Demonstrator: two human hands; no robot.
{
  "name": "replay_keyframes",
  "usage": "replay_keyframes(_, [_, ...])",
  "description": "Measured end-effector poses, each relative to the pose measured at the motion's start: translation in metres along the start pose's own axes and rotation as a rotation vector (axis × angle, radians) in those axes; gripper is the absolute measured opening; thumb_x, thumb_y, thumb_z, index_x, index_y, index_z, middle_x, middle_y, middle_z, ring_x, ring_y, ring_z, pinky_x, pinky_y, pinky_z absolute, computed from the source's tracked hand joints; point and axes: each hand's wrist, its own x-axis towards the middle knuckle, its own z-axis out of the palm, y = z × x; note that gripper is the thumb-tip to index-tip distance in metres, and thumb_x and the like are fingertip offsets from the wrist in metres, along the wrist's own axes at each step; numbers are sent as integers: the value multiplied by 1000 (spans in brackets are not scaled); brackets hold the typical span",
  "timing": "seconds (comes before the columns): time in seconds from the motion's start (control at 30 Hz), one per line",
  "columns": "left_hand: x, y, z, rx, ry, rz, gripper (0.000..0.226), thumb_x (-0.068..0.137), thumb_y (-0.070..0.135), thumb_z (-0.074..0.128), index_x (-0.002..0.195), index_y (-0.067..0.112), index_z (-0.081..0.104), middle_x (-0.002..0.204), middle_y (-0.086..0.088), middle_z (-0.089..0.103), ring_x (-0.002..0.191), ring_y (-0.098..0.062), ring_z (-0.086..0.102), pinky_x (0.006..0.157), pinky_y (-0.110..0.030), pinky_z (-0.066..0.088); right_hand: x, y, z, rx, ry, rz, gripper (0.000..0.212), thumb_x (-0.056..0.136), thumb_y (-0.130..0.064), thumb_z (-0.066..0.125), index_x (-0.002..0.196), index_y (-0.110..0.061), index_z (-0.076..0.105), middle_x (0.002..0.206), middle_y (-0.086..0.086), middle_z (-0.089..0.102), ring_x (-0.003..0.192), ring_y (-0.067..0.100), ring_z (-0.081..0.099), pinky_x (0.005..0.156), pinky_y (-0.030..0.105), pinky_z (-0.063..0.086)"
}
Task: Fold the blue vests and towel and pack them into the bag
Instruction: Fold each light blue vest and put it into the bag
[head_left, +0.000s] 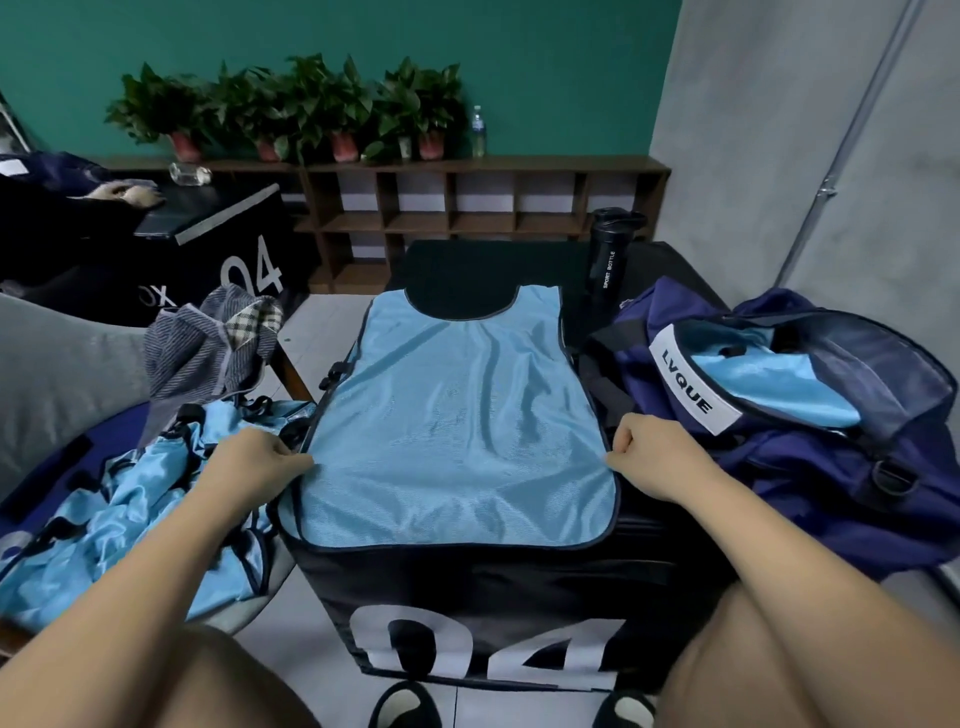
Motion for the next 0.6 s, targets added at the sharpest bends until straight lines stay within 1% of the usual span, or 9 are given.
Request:
replay_keyframes(0.07, [-3,4,2,52,14,21,31,87,38,81,84,10,71,75,-10,70,72,-24,64,61,-37,49,-1,-3,-1,18,-6,-10,11,90,-27,70,83,-22,62,89,-5,69,91,22,64,86,38,54])
replay_keyframes(0.17, [-12,21,6,62,147,146,30,85,33,82,89,17,56,80,-5,63,70,-22,59,56,-36,42,-1,-4,-2,41,-18,-10,9,91,-22,70,87,-14,68,91,-4,71,92,21,65,87,36,54])
replay_keyframes(0.27, [-27,49,15,16,212,323,25,88,30,78,94,20,56,84,1,59,69,-17,59,57,-35,45,0,-4,-2,94,-24,-5,12,90,-23,69,90,-10,69,91,-3,72,90,19,66,82,35,52])
replay_keyframes(0.37, [-46,82,31,3,208,509,21,89,32,75,95,26,57,85,6,57,73,-16,58,63,-37,50,-1,-6,-1,171,-14,2,13,90,-23,69,88,-11,67,89,-3,71,86,18,65,75,33,48])
replay_keyframes(0.43, [-60,105,44,-41,175,617,19,88,34,74,95,30,57,85,10,55,75,-15,57,65,-38,50,-1,-9,1,281,-9,16,15,89,-23,72,87,-9,68,86,1,72,77,18,67,70,32,48])
replay_keyframes(0.5, [-75,128,57,-89,125,698,18,86,44,67,96,33,57,84,11,54,75,-13,58,68,-38,52,-1,-14,1,434,-16,34,17,89,-21,75,87,-5,68,80,5,72,62,15,68,62,31,47])
replay_keyframes(0.57, [-89,150,69,-123,70,760,24,85,54,59,99,34,58,84,13,55,76,-10,58,71,-38,54,-1,-21,1,578,-43,45,15,92,-17,75,87,-4,69,73,6,70,55,14,65,52,28,43])
replay_keyframes(0.6, [-96,160,75,-128,49,780,28,86,59,58,100,35,57,84,13,55,77,-9,58,72,-38,54,0,-25,1,659,-64,49,13,94,-15,75,87,-5,69,72,6,70,54,14,63,48,27,41])
